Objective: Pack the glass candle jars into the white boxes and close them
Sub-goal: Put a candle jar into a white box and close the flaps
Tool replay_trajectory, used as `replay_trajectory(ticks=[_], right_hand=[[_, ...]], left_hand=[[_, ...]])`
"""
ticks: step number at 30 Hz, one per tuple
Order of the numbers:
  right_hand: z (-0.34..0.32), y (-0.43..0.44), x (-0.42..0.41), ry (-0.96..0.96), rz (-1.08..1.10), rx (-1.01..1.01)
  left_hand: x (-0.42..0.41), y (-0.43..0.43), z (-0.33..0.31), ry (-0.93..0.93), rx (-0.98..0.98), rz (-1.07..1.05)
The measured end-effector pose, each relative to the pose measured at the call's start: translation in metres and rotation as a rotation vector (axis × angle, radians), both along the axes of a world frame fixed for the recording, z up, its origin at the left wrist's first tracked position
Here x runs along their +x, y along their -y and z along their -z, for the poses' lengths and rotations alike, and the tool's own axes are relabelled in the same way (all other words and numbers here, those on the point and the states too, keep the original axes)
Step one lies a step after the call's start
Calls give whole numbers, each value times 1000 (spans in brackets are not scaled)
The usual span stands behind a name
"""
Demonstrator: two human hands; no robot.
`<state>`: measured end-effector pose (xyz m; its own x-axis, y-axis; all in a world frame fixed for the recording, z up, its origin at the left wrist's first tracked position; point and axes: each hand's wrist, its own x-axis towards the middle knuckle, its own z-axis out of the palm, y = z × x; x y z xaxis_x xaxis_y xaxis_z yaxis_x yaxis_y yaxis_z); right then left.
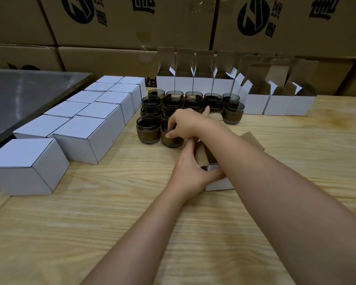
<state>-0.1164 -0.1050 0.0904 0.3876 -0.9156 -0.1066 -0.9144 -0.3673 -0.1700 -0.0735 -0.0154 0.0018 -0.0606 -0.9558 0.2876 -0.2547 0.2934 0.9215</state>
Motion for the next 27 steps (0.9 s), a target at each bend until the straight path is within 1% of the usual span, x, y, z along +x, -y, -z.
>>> replay_trajectory(ticks=[4,6,9,10,11,13,15,20,22,27], right_hand=[[-6,-7,-7,142,-9,-81],[-16,-12,-11,292,-3,-108],[-39,-25,-22,595,-6,-88],[-48,-30,-28,659,-11,-85],[-56,-35,-35,684,-15,-84],[-69,-47,-51,623,-11,-64],[-72,-57,-70,540,17,5],[-49,-73,-97,408,114,134],[-39,-77,-99,394,136,147],[-27,-73,-91,342,138,94]], left_hand=[[0,1,0,-1,-21,-1],[1,1,0,-17,-15,-2],[4,3,2,-54,13,-3],[6,4,2,-61,19,1],[8,4,2,-61,25,6],[10,6,1,-62,44,6],[11,7,1,-77,46,1],[11,8,1,-70,40,16],[11,8,1,-53,32,19],[11,7,2,-39,32,16]])
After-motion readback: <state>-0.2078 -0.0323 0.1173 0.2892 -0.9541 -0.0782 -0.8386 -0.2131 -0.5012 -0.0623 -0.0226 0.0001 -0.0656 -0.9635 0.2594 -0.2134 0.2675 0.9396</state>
